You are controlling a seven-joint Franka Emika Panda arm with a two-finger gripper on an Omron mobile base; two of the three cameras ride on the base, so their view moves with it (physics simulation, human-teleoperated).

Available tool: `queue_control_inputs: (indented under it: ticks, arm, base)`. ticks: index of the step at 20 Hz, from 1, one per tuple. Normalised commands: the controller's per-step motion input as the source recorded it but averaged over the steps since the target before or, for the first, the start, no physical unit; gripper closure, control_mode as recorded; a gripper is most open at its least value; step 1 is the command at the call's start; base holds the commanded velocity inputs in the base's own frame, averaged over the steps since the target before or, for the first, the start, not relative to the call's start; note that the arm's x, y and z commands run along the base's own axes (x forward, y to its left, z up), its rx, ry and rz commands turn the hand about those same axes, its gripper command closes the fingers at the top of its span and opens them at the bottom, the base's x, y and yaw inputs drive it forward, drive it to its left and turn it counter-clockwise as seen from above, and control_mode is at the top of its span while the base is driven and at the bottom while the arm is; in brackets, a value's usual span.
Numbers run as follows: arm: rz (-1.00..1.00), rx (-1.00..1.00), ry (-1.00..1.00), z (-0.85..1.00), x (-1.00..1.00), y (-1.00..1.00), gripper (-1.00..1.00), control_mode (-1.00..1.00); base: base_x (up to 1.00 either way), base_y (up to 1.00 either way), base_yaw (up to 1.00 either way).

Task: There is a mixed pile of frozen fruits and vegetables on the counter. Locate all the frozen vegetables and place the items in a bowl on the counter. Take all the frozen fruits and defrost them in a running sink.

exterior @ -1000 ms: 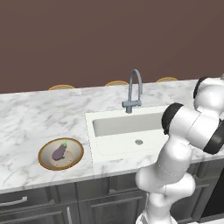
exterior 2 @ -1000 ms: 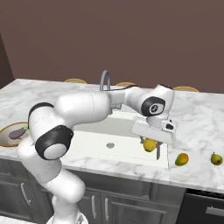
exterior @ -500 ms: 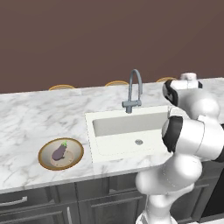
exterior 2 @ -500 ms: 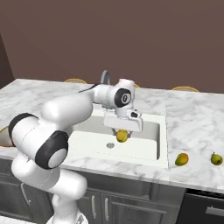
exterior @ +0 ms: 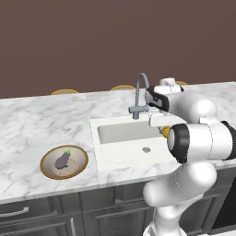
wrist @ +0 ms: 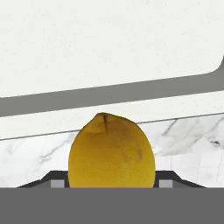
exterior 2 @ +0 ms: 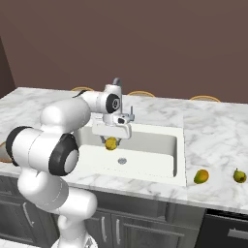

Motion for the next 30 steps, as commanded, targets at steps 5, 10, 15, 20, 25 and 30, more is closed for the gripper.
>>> queue_control_inputs:
  ticks: [5, 10, 15, 20, 25, 30]
  arm:
    - [0.11, 0.0, -0.05, -0.38, 0.11, 0.8, 1.0, -1.0]
    - [0.19, 0.02, -0.12, -0.46, -0.03, 0.76, 1.0, -1.0]
    - [0.28, 0.04, -0.04, -0.23, 0.04, 0.65, 1.0, -1.0]
    - [0.15, 0.01, 0.0, 0.11, 0.32, 0.64, 1.0, -1.0]
    - [0.08, 0.0, 0.02, 0.11, 0.4, 0.77, 1.0, -1.0]
    - [0.07, 0.0, 0.0, 0.02, 0.36, 0.87, 1.0, -1.0]
  base:
    - [0.0, 0.0, 0.0]
    - [0.0, 0.0, 0.0]
    - [0.0, 0.0, 0.0]
    - [0.0, 0.0, 0.0]
    - [0.0, 0.0, 0.0]
    - [0.0, 0.0, 0.0]
